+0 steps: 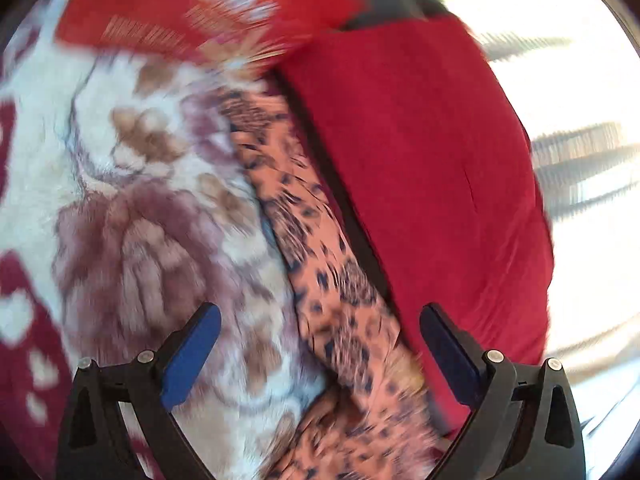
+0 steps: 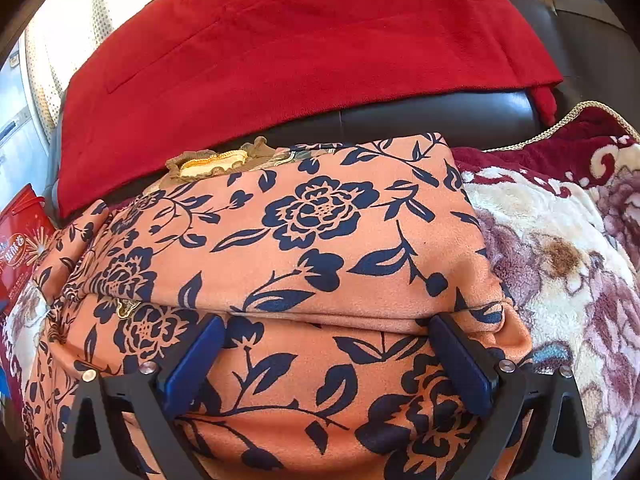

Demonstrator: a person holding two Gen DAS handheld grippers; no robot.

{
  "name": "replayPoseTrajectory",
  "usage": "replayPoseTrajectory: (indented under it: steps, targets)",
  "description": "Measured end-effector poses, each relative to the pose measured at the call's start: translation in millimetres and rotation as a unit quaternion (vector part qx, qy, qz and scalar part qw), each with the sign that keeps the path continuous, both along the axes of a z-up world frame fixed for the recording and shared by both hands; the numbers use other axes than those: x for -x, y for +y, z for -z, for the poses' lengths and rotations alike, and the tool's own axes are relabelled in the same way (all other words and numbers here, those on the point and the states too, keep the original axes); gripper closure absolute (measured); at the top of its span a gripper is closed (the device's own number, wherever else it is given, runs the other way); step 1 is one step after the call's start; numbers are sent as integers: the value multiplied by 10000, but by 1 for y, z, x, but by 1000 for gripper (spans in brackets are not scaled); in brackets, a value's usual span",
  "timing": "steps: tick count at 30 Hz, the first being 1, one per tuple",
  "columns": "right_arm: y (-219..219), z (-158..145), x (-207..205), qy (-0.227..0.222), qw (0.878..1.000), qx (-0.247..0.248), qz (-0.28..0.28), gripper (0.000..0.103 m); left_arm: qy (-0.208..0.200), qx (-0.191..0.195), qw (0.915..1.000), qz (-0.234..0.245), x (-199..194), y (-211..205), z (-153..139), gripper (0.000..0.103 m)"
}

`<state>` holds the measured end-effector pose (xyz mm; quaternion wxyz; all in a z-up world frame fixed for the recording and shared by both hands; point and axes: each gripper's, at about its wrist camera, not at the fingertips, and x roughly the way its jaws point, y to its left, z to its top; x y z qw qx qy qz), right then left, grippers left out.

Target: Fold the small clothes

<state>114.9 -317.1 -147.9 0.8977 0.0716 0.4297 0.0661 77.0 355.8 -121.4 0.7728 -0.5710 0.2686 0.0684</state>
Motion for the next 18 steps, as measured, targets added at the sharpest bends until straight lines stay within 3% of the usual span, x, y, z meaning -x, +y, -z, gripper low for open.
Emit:
replayPoseTrajectory:
  steps: [3,11,15,18]
  targets:
    - [1,0,0,15,10000,44,6,0,-114,421,9990,-45,-18,22,12,4]
    - [1,0,0,17,10000,67,9,0,-99,680,9976,86,-80,52,31,4]
    - [2,1,-1,13,10000,67,7,0,-90,636,9979,20,-96,66,41,20]
    - [2,1,-1,5,10000,56,9,0,-111,586,9982,94,-106,73,41,24]
